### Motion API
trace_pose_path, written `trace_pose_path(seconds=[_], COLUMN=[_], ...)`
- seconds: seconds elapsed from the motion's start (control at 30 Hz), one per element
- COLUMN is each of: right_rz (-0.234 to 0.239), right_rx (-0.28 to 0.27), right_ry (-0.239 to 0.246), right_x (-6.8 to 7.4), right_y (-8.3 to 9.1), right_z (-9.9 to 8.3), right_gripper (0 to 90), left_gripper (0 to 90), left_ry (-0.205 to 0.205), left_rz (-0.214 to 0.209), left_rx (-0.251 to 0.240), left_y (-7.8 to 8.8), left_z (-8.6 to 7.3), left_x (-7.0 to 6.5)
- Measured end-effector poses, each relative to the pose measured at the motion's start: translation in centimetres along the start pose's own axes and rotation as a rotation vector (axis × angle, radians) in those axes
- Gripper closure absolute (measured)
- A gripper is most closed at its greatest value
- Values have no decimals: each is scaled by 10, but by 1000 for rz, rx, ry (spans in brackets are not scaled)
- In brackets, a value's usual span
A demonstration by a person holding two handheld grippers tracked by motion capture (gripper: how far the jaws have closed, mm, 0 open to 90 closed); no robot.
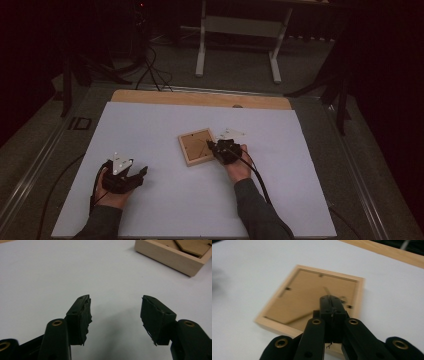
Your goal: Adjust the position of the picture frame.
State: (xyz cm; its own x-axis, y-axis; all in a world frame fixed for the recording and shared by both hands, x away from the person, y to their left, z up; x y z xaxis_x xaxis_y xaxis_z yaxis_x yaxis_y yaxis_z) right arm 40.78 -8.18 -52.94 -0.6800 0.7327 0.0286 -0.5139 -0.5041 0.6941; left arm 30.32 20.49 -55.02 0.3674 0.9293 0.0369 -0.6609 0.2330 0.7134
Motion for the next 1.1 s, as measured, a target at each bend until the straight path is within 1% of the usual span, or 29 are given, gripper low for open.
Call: trace_pose_path(seconds=[0.1, 0.23, 0.3, 0.43, 0.57, 0.63, 0.7, 0.77, 0.93, 0.97, 1.03, 1.1], right_rz=[-38, -63, -73, -83, -88, -86, -88, -89, -89, -88, -84, -81], right_rx=[11, 20, 25, 32, 36, 38, 43, 46, 49, 48, 47, 47], right_ry=[-13, -46, -49, -40, -52, -58, -59, -61, -69, -68, -74, -80], right_x=[-13, -24, -25, -25, -27, -29, -30, -31, -33, -33, -34, -34], right_y=[2, 1, 0, -2, -3, -4, -4, -3, -2, -3, -3, -4], right_z=[-3, -8, -9, -11, -12, -12, -13, -13, -15, -16, -16, -16], right_gripper=[900, 900, 900, 900, 900, 900, 900, 900, 900, 900, 900, 900], left_gripper=[428, 450, 471, 523, 558, 569, 590, 611, 694, 719, 766, 805], left_ry=[-21, -39, -26, -5, -8, -17, -35, -47, -110, -118, -129, -128], left_rz=[-2, -15, -42, -78, -104, -123, -137, -151, -170, -169, -181, -189], left_rx=[9, 13, 17, 7, 17, 13, 8, -8, -1, 3, 11, 16], left_y=[-2, -3, -2, -1, -4, -6, -9, -12, -25, -27, -32, -38], left_z=[0, 1, 1, 0, 3, 6, 11, 16, 26, 27, 30, 33], left_x=[-5, -13, -16, -23, -33, -41, -50, -60, -82, -84, -88, -91])
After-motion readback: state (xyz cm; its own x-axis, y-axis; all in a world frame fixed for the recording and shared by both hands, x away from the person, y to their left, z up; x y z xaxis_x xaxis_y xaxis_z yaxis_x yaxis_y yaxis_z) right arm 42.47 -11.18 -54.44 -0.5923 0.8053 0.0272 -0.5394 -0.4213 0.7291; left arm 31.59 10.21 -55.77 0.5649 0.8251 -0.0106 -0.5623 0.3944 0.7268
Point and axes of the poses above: each handheld gripper's, and its own axes: y roughly backward along the jaws, z roughly out of its top, x roughly to its left, the point moved 5 cm from there along -y, roughly forward along the jaws, and after that the axes turned 9 degrees about x, right-handed, at the moved point
